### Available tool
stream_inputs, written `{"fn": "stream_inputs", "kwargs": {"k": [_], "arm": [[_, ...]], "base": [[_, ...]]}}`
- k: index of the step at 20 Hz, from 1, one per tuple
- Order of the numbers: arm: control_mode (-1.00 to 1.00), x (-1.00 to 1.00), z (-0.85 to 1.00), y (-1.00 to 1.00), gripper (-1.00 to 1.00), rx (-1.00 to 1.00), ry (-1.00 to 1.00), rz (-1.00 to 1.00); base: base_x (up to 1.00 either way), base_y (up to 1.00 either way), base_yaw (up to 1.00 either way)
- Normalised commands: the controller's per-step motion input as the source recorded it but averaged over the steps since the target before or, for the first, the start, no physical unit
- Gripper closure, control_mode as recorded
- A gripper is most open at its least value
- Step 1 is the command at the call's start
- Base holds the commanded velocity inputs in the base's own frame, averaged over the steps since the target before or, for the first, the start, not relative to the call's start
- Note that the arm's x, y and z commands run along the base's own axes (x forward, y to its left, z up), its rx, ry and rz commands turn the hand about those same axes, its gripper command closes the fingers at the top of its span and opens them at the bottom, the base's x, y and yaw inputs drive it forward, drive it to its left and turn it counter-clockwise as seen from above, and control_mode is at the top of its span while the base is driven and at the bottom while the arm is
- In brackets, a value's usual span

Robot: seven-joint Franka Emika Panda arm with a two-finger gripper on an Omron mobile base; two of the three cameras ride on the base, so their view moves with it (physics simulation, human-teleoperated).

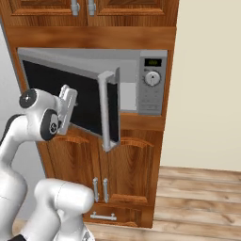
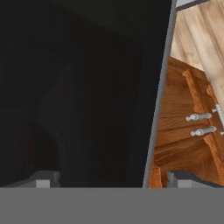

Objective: Pick the garlic from the sink and place it in the bowl. Then pick the bowl and place it in the microwave. Then close the microwave door and press the start button.

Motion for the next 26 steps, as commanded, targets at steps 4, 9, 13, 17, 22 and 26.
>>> {"fn": "stream_inputs", "kwargs": {"k": [4,9,13,17,22,26], "arm": [[-1.0,0.78,0.0,-0.09,-1.0,0.0,0.02,0.0],[-1.0,0.88,-0.04,-0.05,-1.0,0.0,0.06,0.0],[-1.0,0.86,-0.04,0.0,-1.0,0.0,0.05,0.0],[-1.0,0.68,-0.04,0.0,-1.0,0.0,0.04,0.03],[-1.0,0.39,0.0,-0.01,-1.0,0.0,0.06,0.06],[-1.0,0.59,-0.11,-0.04,-1.0,0.0,0.09,0.04]], "base": [[0.0,0.0,0.0],[0.0,0.0,0.0],[0.0,0.0,0.0],[0.0,0.0,0.0],[0.0,0.0,0.0],[0.0,0.0,0.0]]}}
